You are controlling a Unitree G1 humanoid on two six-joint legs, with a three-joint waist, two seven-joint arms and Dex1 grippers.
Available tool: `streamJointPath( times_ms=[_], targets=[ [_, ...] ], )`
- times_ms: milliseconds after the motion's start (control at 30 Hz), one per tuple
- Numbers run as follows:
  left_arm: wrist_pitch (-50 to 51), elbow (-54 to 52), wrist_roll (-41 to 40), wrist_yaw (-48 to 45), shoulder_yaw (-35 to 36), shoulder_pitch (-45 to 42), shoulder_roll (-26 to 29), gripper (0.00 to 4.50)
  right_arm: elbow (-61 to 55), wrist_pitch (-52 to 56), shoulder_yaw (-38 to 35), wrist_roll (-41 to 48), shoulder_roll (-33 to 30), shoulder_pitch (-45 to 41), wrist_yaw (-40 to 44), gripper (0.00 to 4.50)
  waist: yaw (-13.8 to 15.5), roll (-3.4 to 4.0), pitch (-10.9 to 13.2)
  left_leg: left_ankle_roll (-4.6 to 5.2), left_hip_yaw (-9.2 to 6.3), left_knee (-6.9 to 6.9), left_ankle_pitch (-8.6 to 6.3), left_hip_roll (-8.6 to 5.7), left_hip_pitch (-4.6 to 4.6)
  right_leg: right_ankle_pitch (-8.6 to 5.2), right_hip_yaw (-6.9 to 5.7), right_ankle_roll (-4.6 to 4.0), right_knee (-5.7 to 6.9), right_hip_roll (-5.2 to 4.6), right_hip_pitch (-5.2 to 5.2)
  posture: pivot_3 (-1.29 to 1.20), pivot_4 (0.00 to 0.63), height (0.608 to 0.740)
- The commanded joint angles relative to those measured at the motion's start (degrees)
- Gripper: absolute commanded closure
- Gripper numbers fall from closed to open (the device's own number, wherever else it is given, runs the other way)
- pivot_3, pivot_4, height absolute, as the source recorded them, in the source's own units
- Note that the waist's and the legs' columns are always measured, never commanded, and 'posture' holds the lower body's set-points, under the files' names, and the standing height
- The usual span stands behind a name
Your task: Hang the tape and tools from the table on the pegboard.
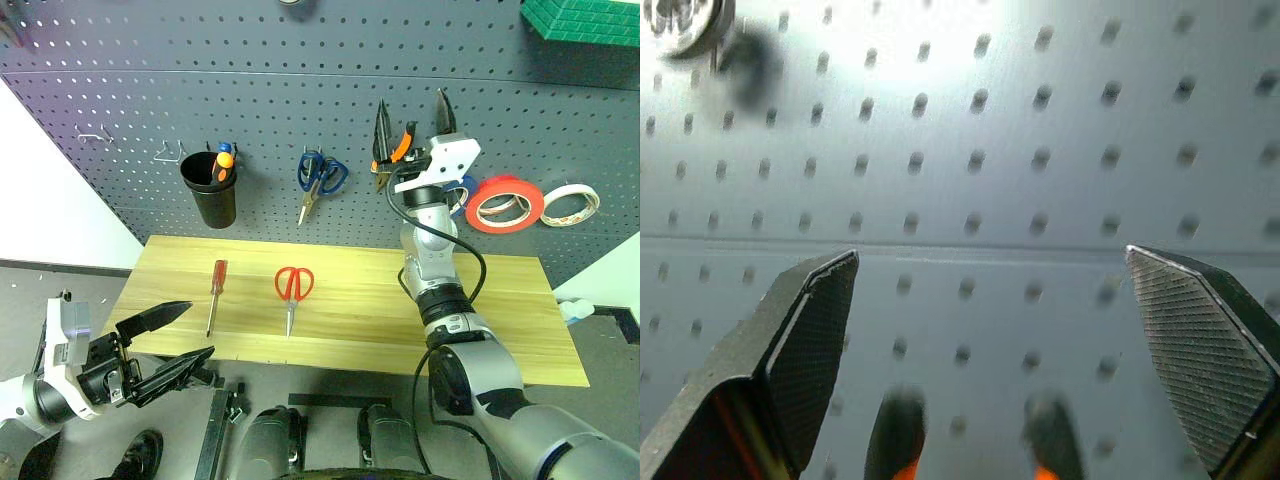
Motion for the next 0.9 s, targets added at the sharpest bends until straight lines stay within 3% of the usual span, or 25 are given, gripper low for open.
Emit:
streamJointPath(
  times_ms=[33, 433, 900],
  targets=[
    [-2.9, 0.8, 1.4, -2.0, -0.1, 0.0, -1.1, 0.00, -11.9, 5.4, 0.8, 3.9, -0.2, 1.1, 1.8, 0.02, 0.0, -0.01, 0.0, 0.04, 0.01, -0.08, 0.03, -0.01, 0.00, -0.01, 0.00, -0.01, 0.00, -0.02, -0.02, 0.11, 0.084, 0.740],
    [-5.9, 4.2, 4.2, -0.5, -4.2, -7.2, -3.8, 0.00, -34.9, 22.6, 5.9, 10.6, -1.0, 15.1, 9.1, 0.02, 0.0, -0.19, -0.2, 0.03, 0.12, -0.24, 0.15, -0.01, -0.11, -0.02, 0.00, -0.07, 0.11, -0.01, -0.27, 0.09, 0.047, 0.740],
    [-9.5, 0.4, 3.6, 3.3, -5.6, -9.0, -8.8, 0.00, -44.1, 38.2, 13.6, 21.6, -5.5, 28.6, 27.7, 0.02, 0.0, -0.84, -1.4, 0.04, 0.21, -0.13, 0.18, 0.02, 0.02, 0.00, -0.03, -0.02, 0.20, 0.25, -0.10, 0.10, 0.007, 0.740]
  ],
)
